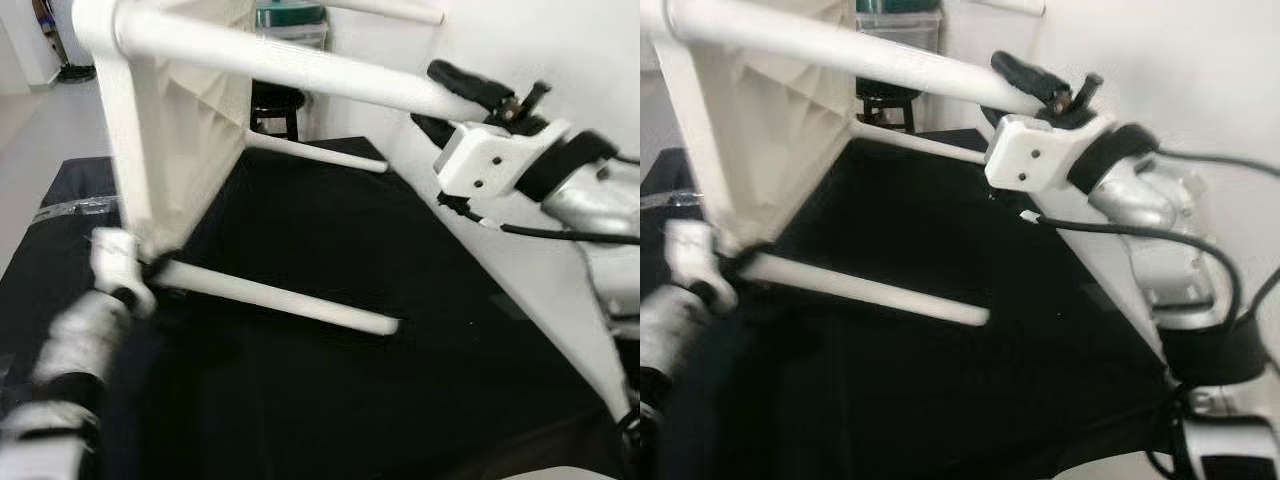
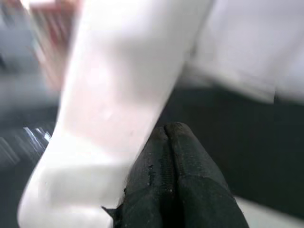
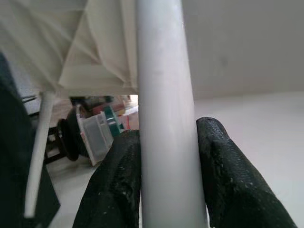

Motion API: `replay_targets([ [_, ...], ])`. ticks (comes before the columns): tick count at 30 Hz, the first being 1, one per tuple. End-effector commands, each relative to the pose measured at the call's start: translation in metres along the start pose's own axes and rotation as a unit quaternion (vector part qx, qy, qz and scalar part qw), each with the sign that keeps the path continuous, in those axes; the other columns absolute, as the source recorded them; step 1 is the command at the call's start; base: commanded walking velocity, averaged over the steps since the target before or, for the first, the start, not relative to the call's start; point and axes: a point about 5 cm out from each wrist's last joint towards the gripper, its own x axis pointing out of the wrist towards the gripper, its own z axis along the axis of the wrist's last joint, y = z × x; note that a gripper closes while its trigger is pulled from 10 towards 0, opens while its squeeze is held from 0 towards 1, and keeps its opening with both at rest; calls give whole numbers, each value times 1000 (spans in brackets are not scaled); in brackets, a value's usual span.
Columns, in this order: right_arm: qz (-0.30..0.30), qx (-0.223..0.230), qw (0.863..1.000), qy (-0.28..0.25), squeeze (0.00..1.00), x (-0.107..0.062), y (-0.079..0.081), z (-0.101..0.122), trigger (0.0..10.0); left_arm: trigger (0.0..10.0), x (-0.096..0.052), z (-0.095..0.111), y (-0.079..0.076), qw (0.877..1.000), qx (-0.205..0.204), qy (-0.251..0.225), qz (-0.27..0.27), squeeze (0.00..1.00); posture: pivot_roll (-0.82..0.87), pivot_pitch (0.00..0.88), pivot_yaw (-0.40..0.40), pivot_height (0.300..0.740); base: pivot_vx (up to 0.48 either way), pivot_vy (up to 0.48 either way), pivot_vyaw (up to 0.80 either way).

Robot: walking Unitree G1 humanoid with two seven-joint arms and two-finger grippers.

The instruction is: Building children table

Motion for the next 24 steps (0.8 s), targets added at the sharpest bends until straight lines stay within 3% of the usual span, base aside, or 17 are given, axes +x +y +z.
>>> replay_targets([
  [1,-112,91,961,236,0,-47,-18,-77,0,10000,-31,39,78,986,-6,-42,162,0,-179,0,41,740,0,0,0],
  [2,-112,91,961,236,0,-47,-18,-77,0,10000,-31,39,78,986,-6,-42,162,0,-179,0,41,740,0,0,0],
  [4,-104,189,935,282,0,-56,23,-88,0,10000,-21,81,78,988,22,-88,129,0,-148,0,42,740,0,0,0],
  [5,-95,271,905,313,0,-62,58,-93,0,10000,-12,104,68,988,46,-113,92,0,-132,0,40,740,0,0,0],
  [7,-86,378,852,352,0,-70,106,-94,0,10000,-1,132,51,985,77,-147,39,0,-106,0,42,740,0,0,0],
  [8,-86,378,852,352,0,-70,106,-94,0,10000,-1,132,51,985,77,-147,39,0,-106,0,42,740,0,0,0],
  [9,-85,413,831,364,0,-72,121,-92,0,10000,2,141,45,983,86,-158,21,0,-106,0,42,740,0,0,0],
  [10,-85,413,831,364,0,-72,121,-92,0,10000,2,141,45,983,86,-158,21,0,-106,0,42,740,0,0,0],
  [13,-61,486,774,400,0,-75,171,-90,0,10000,13,167,11,974,103,-192,-68,0,-74,0,41,740,0,0,0],
  [14,-61,486,774,400,0,-75,171,-90,0,10000,13,167,11,974,103,-192,-68,0,-74,0,41,740,0,0,0],
  [16,-54,505,756,413,0,-71,192,-92,0,10000,18,165,-12,967,110,-189,-130,0,-57,0,53,740,0,0,0],
  [17,-54,505,756,413,0,-71,192,-92,0,10000,18,165,-12,967,110,-189,-130,0,-57,0,53,740,0,0,0],
  [18,-58,516,746,418,0,-69,197,-95,0,10000,19,160,-22,964,110,-184,-155,0,-54,0,56,740,0,0,0],
  [21,-55,518,741,423,0,-67,202,-95,0,10000,20,151,-34,963,99,-172,-184,0,-45,0,63,740,0,0,0],
  [23,-54,528,732,428,0,-63,209,-95,0,10000,17,116,-66,957,70,-132,-247,0,-39,0,78,740,0,0,0],
  [24,-48,532,734,421,0,-62,210,-94,10000,10000,11,93,-84,954,56,-109,-275,0,-43,0,81,740,0,0,0],
])
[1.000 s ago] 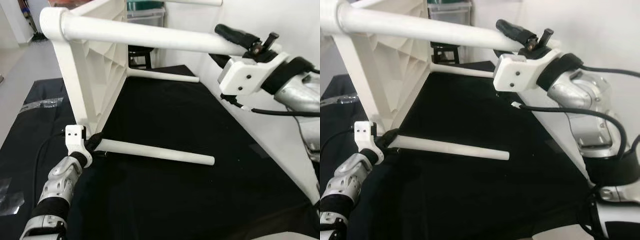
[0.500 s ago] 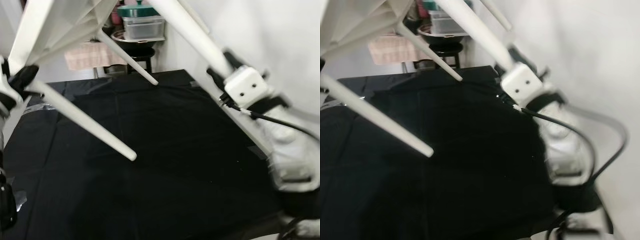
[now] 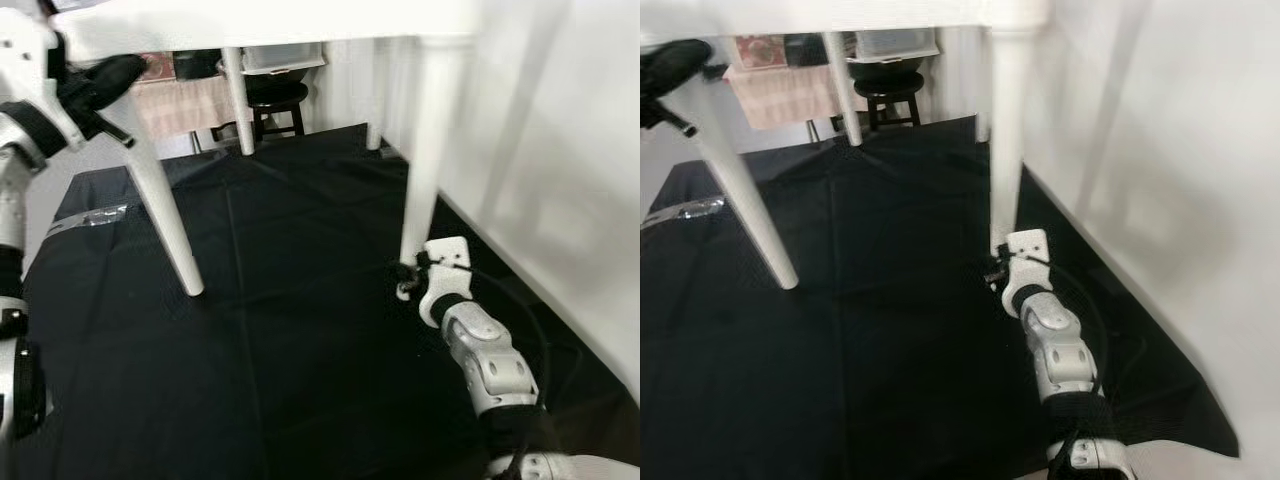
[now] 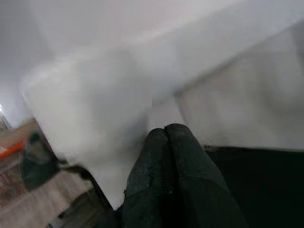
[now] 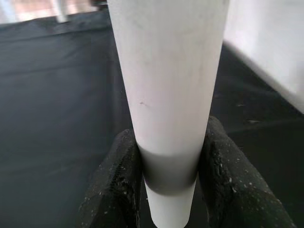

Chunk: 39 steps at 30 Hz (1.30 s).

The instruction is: Building children table

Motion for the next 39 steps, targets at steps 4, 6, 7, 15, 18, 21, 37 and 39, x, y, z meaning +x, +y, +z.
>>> replay_targets([
  [4,6,23,999,25,1000,-3,1,-15,10000,10000,-6,-39,-42,996,-67,46,-34,0,-51,0,87,740,0,0,0],
  [6,20,37,999,5,1000,-8,3,-10,10000,10000,-10,-49,-59,994,-88,55,-42,0,-61,0,86,740,0,0,0],
  [7,20,37,999,5,1000,-8,3,-10,10000,10000,-10,-49,-59,994,-88,55,-42,0,-61,0,86,740,0,0,0],
  [15,68,62,994,-62,1000,-42,-2,-8,10000,10000,-33,-68,-103,986,-135,88,-36,0,-74,0,81,740,0,0,0],
  [18,78,63,993,-69,1000,-51,-3,-8,10000,10000,-40,-71,-109,985,-137,99,-26,0,-81,0,76,740,0,0,0],
  [21,109,41,991,-66,1000,-80,4,-16,10000,10000,-69,-94,-130,978,-128,160,43,0,-99,0,60,740,0,0,0],
  [37,157,-82,979,-98,0,-51,52,5,10000,10000,-104,-117,-161,946,-69,247,197,0,-66,0,17,740,0,0,0],
  [39,159,-89,979,-92,0,-50,54,3,10000,10000,-107,-117,-163,943,-69,250,207,0,-67,0,14,740,0,0,0],
])
